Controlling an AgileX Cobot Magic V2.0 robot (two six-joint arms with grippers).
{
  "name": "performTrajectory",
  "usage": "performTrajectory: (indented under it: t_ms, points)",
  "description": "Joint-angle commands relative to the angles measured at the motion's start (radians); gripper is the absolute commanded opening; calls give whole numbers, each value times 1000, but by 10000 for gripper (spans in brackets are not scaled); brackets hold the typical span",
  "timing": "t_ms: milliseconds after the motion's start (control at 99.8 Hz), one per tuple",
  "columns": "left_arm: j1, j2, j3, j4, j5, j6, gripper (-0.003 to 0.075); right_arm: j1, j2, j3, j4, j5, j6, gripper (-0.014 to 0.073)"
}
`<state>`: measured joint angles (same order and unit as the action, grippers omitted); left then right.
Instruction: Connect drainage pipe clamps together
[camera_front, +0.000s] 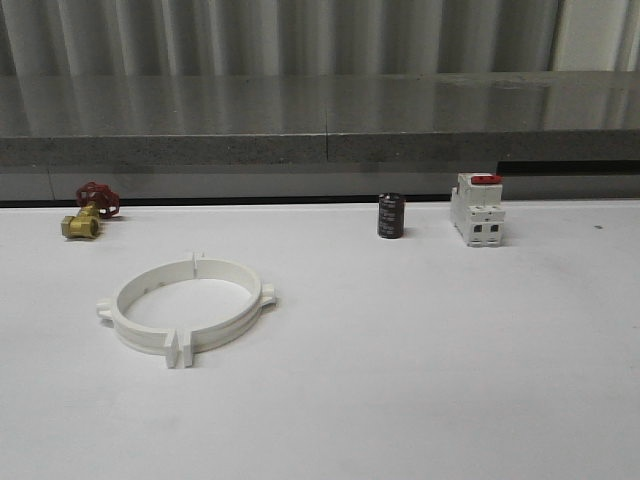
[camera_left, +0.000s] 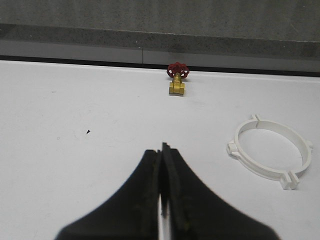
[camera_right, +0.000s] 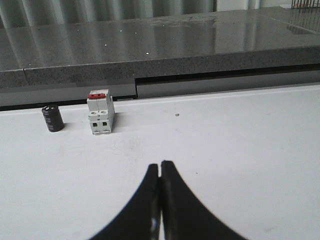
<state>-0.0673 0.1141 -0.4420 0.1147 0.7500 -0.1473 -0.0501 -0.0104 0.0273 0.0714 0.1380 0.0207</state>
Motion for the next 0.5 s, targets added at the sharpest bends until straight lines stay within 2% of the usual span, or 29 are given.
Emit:
performTrajectory:
  t_ms: [0,140,341,491]
  points:
    - [3,6,8,28,-147,-1,-21,-5,-19,-16,4,-75,-8,-67]
    - [3,-25,123,88,-378,-1,-21,-5,-19,-16,4,-75,-8,-67]
    - [1,-132,286,41,-438,-1,-21,-5,-19,-16,4,-75,-8,-67]
    - [8,-146,430,-13,-581,-1,-21,-5,-19,-16,4,-75,-8,-67]
